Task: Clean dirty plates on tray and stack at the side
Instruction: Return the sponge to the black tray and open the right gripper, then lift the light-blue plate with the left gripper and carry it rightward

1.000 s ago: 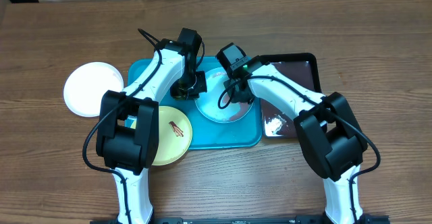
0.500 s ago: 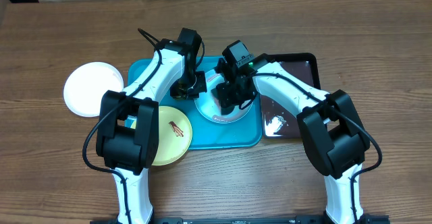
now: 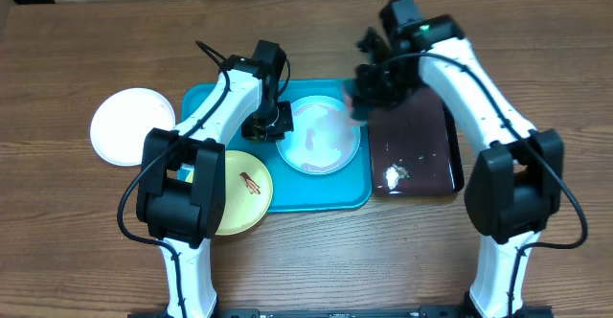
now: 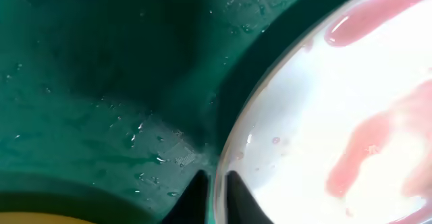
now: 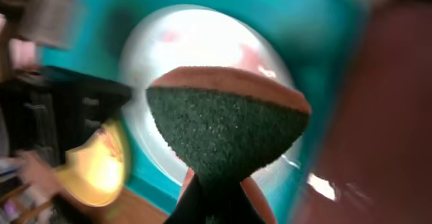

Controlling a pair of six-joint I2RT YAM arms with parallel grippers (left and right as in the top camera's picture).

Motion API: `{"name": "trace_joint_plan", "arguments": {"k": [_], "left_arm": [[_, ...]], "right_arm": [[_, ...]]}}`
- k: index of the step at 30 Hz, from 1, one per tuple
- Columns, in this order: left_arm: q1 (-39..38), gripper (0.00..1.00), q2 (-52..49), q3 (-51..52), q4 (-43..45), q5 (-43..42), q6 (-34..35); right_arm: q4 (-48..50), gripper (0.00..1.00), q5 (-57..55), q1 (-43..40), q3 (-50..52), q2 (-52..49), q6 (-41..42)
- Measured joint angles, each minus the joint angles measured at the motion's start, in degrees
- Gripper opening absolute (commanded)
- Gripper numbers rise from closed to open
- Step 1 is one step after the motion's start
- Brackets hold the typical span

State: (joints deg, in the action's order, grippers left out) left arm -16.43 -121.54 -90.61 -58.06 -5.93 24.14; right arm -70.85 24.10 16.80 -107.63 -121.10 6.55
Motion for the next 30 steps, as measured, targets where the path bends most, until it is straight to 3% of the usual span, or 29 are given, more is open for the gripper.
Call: {"name": "trace_joint_plan", "arguments": {"k": [5,9,15,16,17,20,24,26,30], "left_arm": [[0.0,0.29,0.0,0.15,0.09,0.0,0.37],[0.0,0.28,0.0,0.17,0.52,0.02,0.37],[-0.28,0.2,0.0,1.18,2.16,0.09,0.85],[-0.37,0.17,0.0,1.55,2.23,0.17,0.92],[-0.44,0.08,0.0,1.95,2.19,0.2,1.11],[-0.48,0.04,0.0,2.16,2.23,0.09,1.31],[-0.46,0.04,0.02,2.16,2.32,-0.26,1.31],[-0.46,0.04,0.02,2.14,2.19,-0.48,1.31],[-0.42,0.04,0.0,0.87,-0.13,-1.03,1.25]], "right_arm": [[-7.21,0.04,-11.23,-3.43,0.5,0.04,-0.2],[-6.58,0.04,-18.6,-5.27,3.1,0.07,-0.11],[-2.05,0.04,-23.54,-5.92,8.72,0.07,0.39],[-1.64,0.05,-23.96,-5.95,9.31,0.07,0.5],[-1.11,0.06,-24.2,-5.92,9.86,0.07,0.5],[-0.33,0.15,-24.63,-5.92,10.45,0.07,0.72],[0.24,0.54,-24.96,-5.99,10.47,0.07,1.01],[-0.02,0.63,-24.81,-6.27,10.45,0.07,1.01],[-2.34,0.67,-23.39,-7.74,9.25,0.07,0.85]]}}
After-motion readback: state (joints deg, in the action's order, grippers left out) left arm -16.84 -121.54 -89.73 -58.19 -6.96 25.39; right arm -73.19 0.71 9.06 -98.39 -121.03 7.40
